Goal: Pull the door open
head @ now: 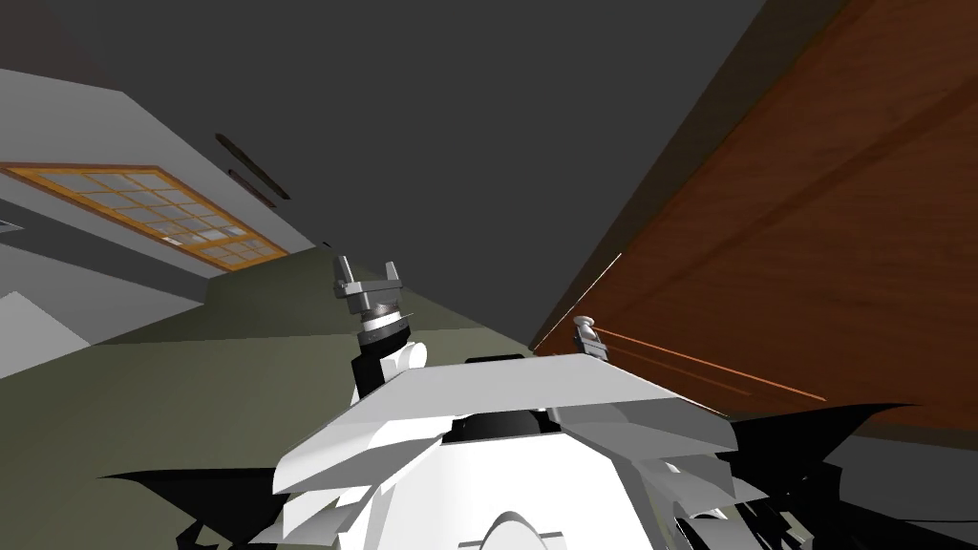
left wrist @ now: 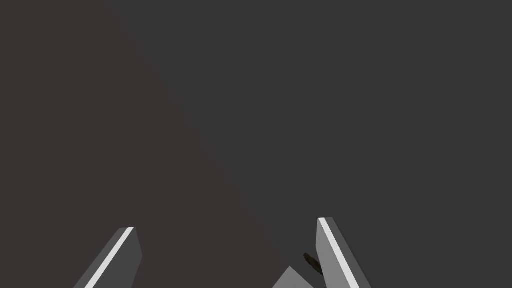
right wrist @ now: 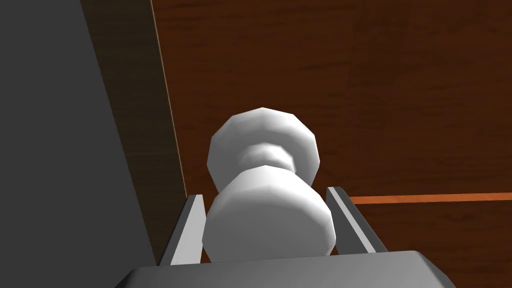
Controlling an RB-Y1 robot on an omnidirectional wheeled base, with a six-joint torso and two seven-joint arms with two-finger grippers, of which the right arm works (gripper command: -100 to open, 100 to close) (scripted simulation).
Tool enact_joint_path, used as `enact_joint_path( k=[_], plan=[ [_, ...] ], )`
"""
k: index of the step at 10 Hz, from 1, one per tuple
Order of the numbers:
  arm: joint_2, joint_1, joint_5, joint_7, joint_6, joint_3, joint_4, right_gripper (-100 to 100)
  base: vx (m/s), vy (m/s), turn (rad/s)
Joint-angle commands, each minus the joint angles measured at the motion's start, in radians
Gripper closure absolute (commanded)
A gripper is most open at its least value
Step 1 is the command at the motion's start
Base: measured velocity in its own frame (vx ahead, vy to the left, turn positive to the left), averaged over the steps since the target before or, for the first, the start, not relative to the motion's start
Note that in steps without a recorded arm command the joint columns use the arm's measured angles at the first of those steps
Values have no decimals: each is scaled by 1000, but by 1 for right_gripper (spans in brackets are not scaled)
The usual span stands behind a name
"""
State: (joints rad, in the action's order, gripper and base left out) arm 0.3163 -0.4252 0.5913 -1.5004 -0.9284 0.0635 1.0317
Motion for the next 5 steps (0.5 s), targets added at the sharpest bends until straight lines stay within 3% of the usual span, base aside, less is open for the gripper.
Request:
enact_joint_path(
  k=[1,5],
  plan=[
    [8,-11,-11,-15,-8,20,1,100,-201,-16,76],
    [35,-29,-42,-52,-32,69,8,100,-210,3,71]
  ],
)
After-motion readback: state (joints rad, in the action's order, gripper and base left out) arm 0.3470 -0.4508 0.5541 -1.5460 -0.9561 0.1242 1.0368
